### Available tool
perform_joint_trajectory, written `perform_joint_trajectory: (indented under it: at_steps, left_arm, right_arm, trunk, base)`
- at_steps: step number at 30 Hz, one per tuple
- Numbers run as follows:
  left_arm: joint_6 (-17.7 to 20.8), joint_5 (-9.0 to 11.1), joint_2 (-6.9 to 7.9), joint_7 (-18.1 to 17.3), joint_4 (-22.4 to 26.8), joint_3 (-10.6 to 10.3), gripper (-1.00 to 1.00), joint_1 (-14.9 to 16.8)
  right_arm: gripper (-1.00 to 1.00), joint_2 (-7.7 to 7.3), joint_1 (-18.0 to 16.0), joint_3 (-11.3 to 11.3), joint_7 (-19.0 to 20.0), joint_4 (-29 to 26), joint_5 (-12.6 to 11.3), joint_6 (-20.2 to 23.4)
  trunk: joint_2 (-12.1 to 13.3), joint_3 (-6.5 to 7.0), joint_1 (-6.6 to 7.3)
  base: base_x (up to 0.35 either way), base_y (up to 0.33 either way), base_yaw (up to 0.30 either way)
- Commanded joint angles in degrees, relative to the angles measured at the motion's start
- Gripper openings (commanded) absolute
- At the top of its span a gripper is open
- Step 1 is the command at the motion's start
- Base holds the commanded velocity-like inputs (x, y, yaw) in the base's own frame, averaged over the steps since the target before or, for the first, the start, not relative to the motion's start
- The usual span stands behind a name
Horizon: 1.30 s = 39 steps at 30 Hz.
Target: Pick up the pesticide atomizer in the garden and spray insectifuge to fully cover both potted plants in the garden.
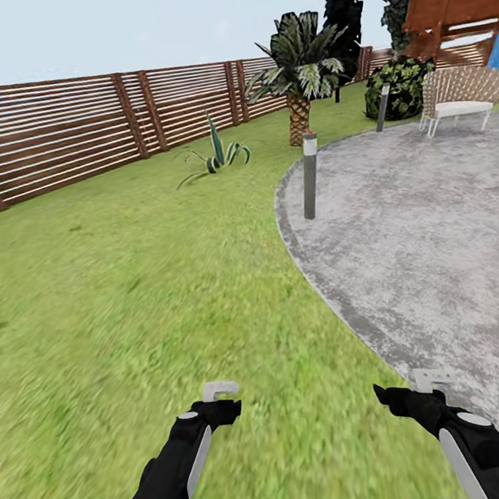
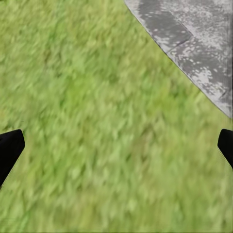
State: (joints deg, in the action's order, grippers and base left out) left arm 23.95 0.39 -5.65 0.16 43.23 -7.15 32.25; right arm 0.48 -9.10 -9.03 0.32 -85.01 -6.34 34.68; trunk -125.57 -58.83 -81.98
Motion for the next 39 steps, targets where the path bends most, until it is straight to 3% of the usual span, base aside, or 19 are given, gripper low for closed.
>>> perform_joint_trajectory:
  at_steps: [1,11,39]
  left_arm:
    - [0.3,0.0,0.02,0.0,0.1,-0.1,1.0,0.0]
    - [0.3,0.0,0.02,0.0,0.1,-0.1,1.0,0.0]
    - [0.3,0.0,0.02,0.0,0.1,-0.1,1.0,0.0]
  right_arm:
    - [1.0,0.05,0.0,-0.1,0.0,-0.1,-0.4,0.3]
    - [1.0,0.05,0.0,-0.1,0.0,-0.1,-0.4,0.3]
    - [1.0,0.05,0.0,-0.1,0.0,-0.1,-0.4,0.3]
  trunk:
    - [0.0,-0.02,-0.03]
    - [0.0,0.3,-0.03]
    - [0.0,0.72,-0.03]
  base:
    - [0.337,0.121,-0.252]
    - [0.254,0.056,-0.253]
    - [0.005,0.0,-0.281]
